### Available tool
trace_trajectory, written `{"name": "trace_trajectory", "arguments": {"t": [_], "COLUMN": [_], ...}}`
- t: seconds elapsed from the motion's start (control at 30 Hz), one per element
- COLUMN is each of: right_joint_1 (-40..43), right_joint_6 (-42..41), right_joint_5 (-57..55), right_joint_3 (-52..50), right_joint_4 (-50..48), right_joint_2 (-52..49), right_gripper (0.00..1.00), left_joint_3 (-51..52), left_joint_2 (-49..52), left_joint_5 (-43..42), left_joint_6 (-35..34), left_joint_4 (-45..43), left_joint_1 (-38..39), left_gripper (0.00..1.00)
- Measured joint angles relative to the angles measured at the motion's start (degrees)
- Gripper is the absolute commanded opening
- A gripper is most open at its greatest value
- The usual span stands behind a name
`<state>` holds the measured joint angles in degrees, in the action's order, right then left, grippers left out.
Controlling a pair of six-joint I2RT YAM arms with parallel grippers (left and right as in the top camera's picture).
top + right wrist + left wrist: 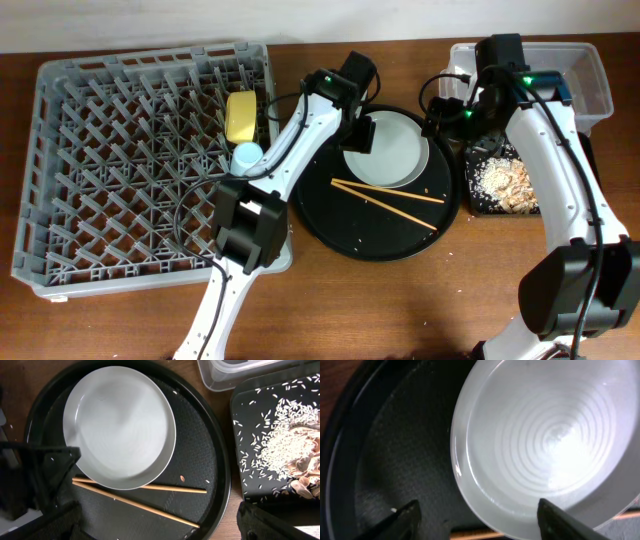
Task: Sort waste into correct bins and load items into the dishwasher rack
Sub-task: 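Carry the yellow bowl into the rack's upper area and release, then grasp the white plate edge with left gripper and lift it, then stand the white plate upright in the rack with left gripper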
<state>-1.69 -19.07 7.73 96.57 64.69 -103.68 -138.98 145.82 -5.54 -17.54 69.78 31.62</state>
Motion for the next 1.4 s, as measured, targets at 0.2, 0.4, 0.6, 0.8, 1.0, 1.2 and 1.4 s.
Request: {"name": "trace_trajectory", "arguments": {"t": [0.2, 0.4, 0.6, 0.8, 1.0, 1.2, 1.4], "right_joint_1": [0.0, 0.0, 0.0, 0.0, 0.0, 0.0, 0.0], "right_joint_6": [0.02, 0.02, 0.02, 0.0, 0.02, 0.04, 0.0], "right_joint_5": [0.0, 0.0, 0.0, 0.0, -0.02, -0.02, -0.22], "right_joint_3": [0.0, 0.0, 0.0, 0.0, 0.0, 0.0, 0.0], "right_joint_4": [0.02, 0.44, 0.44, 0.09, -0.02, -0.72, -1.33], "right_joint_2": [0.0, 0.0, 0.0, 0.0, 0.0, 0.0, 0.0], "right_gripper": [0.99, 0.99, 0.99, 0.99, 0.99, 0.99, 0.98], "left_joint_3": [-0.07, -0.83, -3.41, -29.81, -32.81, -33.0, -3.34], "left_joint_2": [4.74, 5.62, 6.25, 6.43, 3.3, -21.97, -35.69], "left_joint_5": [-0.35, 0.11, -1.57, 3.34, 13.49, 17.88, 46.77], "left_joint_6": [-1.31, -2.08, -3.06, 0.02, 0.92, 4.92, -1.51], "left_joint_4": [-0.81, -1.79, -0.63, 21.31, 26.16, 26.86, 23.82], "left_joint_1": [0.42, 0.76, 1.01, -7.67, -12.13, -22.05, -22.43], "left_gripper": [0.3, 0.01, 0.01, 0.01, 0.01, 0.01, 0.01]}}
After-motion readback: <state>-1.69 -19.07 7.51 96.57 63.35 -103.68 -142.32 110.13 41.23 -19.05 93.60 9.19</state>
